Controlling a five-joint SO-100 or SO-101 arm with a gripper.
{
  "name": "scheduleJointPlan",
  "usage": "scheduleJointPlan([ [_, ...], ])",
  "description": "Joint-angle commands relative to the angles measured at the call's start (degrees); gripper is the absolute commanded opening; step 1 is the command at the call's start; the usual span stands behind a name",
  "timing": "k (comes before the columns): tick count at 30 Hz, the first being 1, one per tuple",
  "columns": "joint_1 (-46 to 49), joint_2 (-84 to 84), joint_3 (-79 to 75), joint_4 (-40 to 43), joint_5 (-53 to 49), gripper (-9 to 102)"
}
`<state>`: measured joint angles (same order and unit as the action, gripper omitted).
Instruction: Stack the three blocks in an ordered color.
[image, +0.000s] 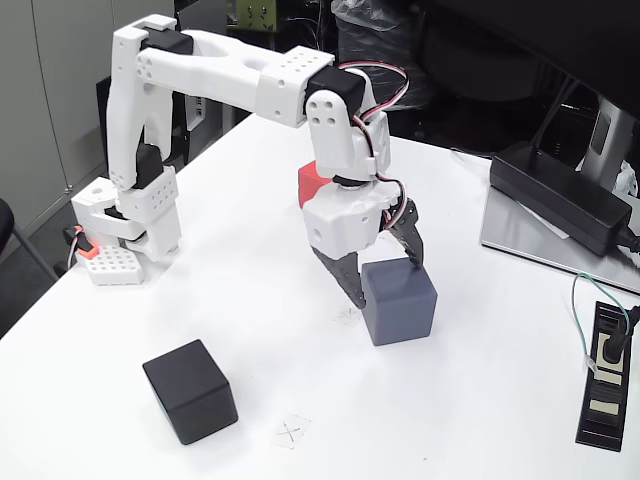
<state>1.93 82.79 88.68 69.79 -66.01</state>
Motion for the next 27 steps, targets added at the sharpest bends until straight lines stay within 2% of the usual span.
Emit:
scheduleJointPlan([
  [1,0.44,0.44,-3.34,2.46,1.05,31],
  [18,-0.26,-0.09,-7.03,2.72,18.46,31],
  [27,-0.44,-0.44,-6.86,3.16,22.94,31],
])
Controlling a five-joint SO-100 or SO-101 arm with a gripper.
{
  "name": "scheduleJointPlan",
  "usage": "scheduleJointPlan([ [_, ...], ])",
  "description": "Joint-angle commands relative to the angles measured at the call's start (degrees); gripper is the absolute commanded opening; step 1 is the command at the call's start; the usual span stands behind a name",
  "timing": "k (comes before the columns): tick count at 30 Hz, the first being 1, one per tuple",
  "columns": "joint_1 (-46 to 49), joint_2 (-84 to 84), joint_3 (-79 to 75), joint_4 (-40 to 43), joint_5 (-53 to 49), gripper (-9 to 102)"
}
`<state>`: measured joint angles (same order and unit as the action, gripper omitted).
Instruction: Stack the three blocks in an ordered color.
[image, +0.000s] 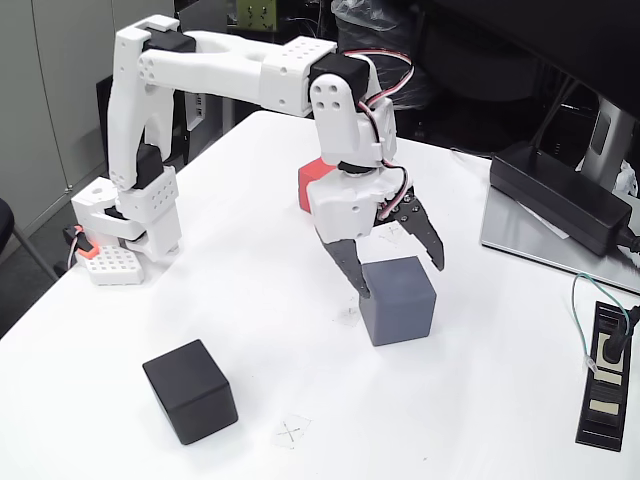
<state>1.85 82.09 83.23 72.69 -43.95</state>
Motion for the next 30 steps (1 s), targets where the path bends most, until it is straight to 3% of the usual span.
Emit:
scheduleJointPlan([
  [1,-0.44,0.18,-1.41,0.26,1.14,31],
  [21,-4.83,-9.84,-2.29,-0.44,3.34,29],
  [30,-4.92,-8.96,-2.55,-0.44,3.16,3],
])
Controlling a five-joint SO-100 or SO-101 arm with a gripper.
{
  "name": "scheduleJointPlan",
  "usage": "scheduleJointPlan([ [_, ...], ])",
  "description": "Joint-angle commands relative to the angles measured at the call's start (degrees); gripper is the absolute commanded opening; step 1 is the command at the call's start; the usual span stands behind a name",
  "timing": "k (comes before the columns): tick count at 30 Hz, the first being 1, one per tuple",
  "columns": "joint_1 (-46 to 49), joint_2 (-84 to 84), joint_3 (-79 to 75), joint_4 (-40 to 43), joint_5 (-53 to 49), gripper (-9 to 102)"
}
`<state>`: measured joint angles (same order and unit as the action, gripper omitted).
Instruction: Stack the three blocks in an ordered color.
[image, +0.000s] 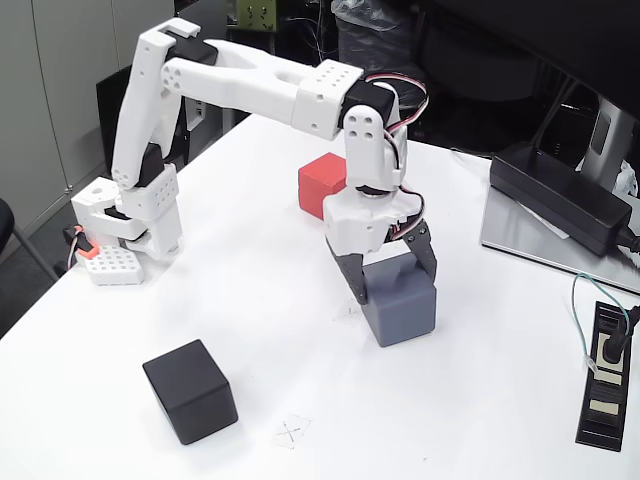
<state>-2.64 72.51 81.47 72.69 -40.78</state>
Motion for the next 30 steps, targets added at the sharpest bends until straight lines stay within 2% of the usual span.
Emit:
scheduleJointPlan([
  [1,-0.44,0.79,-0.79,-0.44,0.00,0],
  [3,-0.79,1.67,-1.58,-0.09,0.00,-2],
  [8,-4.75,6.24,-4.83,2.11,0.18,0],
  [19,-19.07,21.18,-12.39,18.02,0.53,0],
  [30,-33.13,23.99,-5.71,18.11,1.49,0],
])
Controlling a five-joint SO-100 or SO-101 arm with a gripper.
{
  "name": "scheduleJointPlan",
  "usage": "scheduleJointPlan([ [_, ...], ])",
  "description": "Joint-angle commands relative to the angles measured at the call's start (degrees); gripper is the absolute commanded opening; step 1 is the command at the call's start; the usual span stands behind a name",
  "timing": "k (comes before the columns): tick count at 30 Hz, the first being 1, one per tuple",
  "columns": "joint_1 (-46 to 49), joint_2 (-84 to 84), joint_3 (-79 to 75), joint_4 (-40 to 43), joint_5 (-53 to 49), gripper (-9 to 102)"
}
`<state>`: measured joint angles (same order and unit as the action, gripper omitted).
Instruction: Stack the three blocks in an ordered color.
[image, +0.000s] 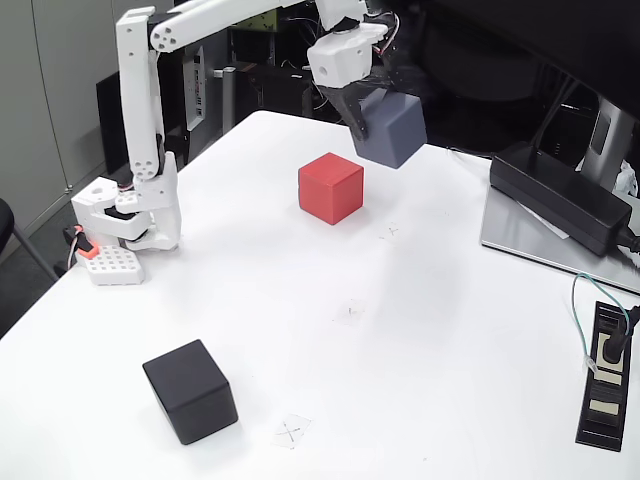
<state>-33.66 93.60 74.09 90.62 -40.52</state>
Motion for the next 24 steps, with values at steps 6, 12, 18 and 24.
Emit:
scheduleJointPlan([
  [6,-5.80,2.90,5.89,0.18,5.01,0],
  [12,-8.09,2.90,8.26,0.18,5.36,0],
  [18,-8.26,2.90,10.99,0.18,5.36,0],
  [24,-8.26,2.90,12.74,0.09,5.27,0],
])
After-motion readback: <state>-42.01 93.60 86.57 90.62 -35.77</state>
